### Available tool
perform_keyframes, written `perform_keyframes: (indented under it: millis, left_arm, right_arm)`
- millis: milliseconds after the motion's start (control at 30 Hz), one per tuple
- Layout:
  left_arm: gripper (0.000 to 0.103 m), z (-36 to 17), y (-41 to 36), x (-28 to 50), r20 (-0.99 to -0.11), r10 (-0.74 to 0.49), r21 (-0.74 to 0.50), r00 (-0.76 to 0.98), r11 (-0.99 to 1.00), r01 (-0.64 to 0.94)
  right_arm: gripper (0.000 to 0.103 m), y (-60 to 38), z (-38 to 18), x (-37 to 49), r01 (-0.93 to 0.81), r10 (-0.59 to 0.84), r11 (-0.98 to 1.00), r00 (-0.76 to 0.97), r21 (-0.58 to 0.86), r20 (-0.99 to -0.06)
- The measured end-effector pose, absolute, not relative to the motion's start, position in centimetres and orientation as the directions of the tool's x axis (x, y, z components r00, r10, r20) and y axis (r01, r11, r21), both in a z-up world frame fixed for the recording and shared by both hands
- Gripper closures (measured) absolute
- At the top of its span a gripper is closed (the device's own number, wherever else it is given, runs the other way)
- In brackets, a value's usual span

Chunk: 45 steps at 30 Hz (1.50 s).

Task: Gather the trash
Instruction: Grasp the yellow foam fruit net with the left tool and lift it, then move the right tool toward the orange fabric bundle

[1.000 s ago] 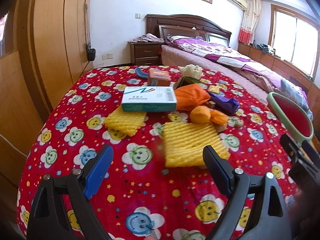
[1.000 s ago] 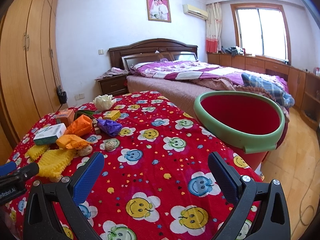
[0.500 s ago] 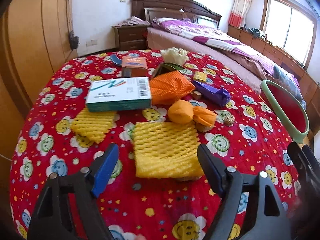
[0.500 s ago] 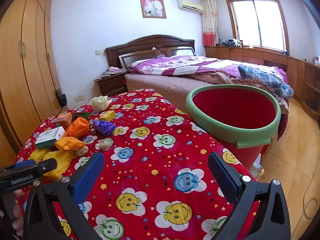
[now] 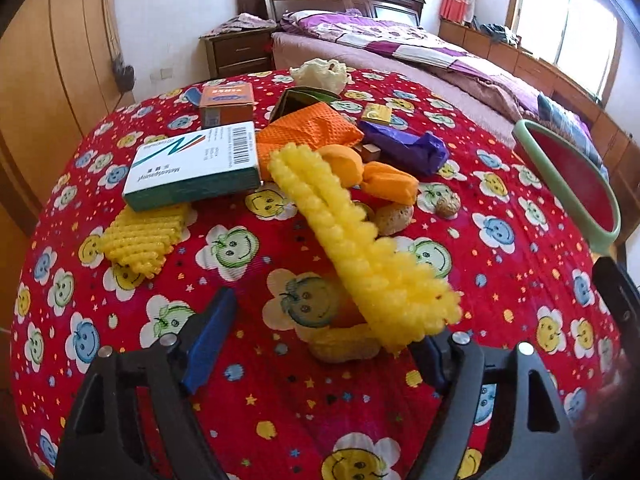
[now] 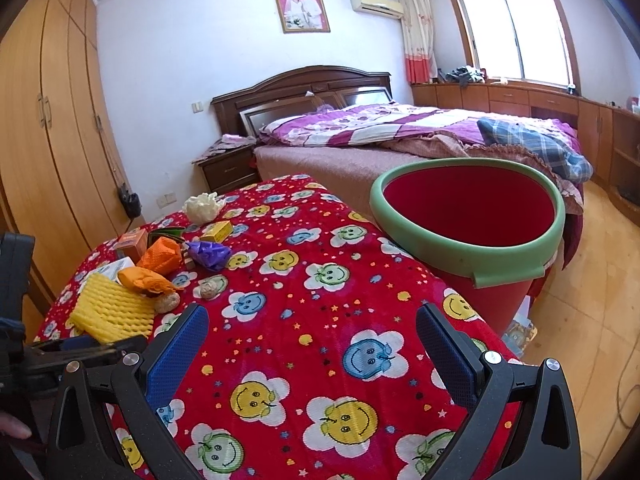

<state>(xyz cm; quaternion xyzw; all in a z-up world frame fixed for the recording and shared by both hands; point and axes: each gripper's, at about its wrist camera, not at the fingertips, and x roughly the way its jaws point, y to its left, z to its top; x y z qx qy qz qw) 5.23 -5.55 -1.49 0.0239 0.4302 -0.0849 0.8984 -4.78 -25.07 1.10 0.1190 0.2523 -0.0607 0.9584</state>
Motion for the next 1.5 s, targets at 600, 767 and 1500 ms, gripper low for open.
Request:
perform_keyframes:
  millis: [600,767,1500]
  left_arm:
    - [0.053,0.9,-6.0,4.3,-0.716,-0.191,-0.076,0.671,0.978,0.196]
    - [0.091,2.7,-5.0,3.7,-0.652,-0.253,-0.125,0.714,0.966,0.227]
    - [0.092,7.0,0.1,4.9,-0.547,-0.299,-0.206,0.782,0.953,0.22]
  right_arm:
    - [0.001,-25.6,0.6,-4.8,0.154,-0.01,0.962,0.847,0.227,-0.531]
    - [0.0,-25.4,0.8,-4.9,0.136,0.009,0.963,0.845,0.231,-0.535]
    - [0.0,-24.3,2.8,-2.5,0.078,0.079,0.965,0.826,0.251,-0.558]
